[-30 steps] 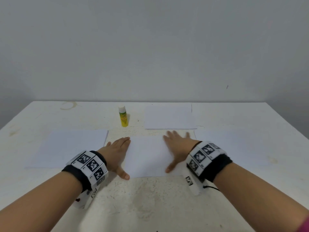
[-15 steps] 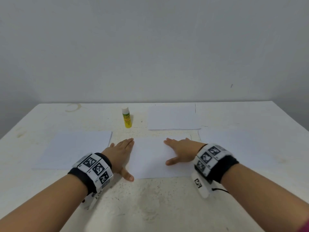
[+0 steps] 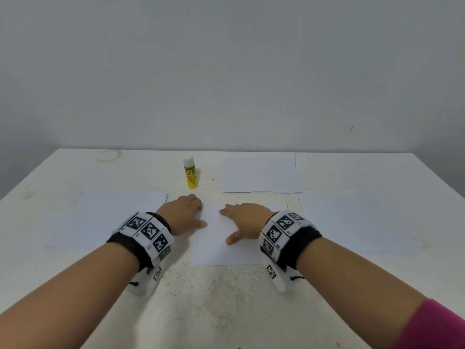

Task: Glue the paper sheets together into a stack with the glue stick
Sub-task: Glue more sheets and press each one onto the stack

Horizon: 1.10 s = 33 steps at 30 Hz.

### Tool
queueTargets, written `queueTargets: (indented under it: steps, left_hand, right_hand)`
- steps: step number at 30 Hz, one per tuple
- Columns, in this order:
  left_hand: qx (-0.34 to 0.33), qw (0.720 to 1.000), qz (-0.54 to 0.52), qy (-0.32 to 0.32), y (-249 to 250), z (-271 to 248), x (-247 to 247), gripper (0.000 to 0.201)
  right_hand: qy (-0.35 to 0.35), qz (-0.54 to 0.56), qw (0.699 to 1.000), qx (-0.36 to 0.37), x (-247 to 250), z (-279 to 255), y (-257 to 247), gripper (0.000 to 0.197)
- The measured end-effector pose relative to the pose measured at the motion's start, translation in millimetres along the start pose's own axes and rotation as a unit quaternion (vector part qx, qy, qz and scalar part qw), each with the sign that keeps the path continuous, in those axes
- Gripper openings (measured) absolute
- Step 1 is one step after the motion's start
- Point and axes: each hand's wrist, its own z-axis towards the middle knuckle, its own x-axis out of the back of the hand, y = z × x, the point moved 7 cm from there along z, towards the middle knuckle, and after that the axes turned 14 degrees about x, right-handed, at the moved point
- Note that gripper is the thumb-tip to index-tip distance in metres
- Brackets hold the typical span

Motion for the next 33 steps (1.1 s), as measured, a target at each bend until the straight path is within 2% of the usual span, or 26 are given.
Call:
queueTargets:
  steps: [2,5,12,17,20,22,25,29,31,33]
  left_hand:
    - [-0.005,0.999,0.033,0.021,2,-2,-2,0.056]
    - [-0.022,0.999,0.046,0.018,-1,-4,-5,0.067]
    - [-0.034,0.992,0.105,-0.063,-12,-13,-27,0.129]
    - [-0.023,0.995,0.092,-0.030,-6,-6,-19,0.149]
    - [-0.013,0.993,0.115,-0.005,5,-5,-19,0.123]
    - [-0.013,0.992,0.122,-0.001,8,-5,-21,0.117]
    - [-0.016,0.994,0.104,-0.010,5,-5,-22,0.120]
    - [-0.018,0.994,0.104,-0.019,4,-6,-25,0.142]
    - [-0.018,0.995,0.098,-0.019,2,-5,-26,0.143]
    - [-0.016,0.996,0.086,-0.019,1,-5,-26,0.133]
  right_hand:
    - [0.000,0.001,1.000,-0.001,-4,2,1,0.086]
    - [-0.002,0.002,1.000,0.002,-8,0,4,0.087]
    - [0.002,-0.004,1.000,-0.004,-7,-1,2,0.086]
    - [0.002,-0.009,1.000,-0.023,-4,-1,-5,0.081]
    - [0.006,-0.040,0.998,-0.039,-3,6,-8,0.076]
    - [0.011,-0.029,0.998,-0.045,-3,6,-6,0.076]
    - [0.022,0.022,0.998,-0.048,-6,-6,5,0.084]
    - [0.036,0.054,0.995,-0.071,-15,-33,45,0.083]
    - [0.044,0.066,0.992,-0.098,-16,-52,67,0.080]
    - [0.044,0.063,0.990,-0.121,-15,-69,81,0.079]
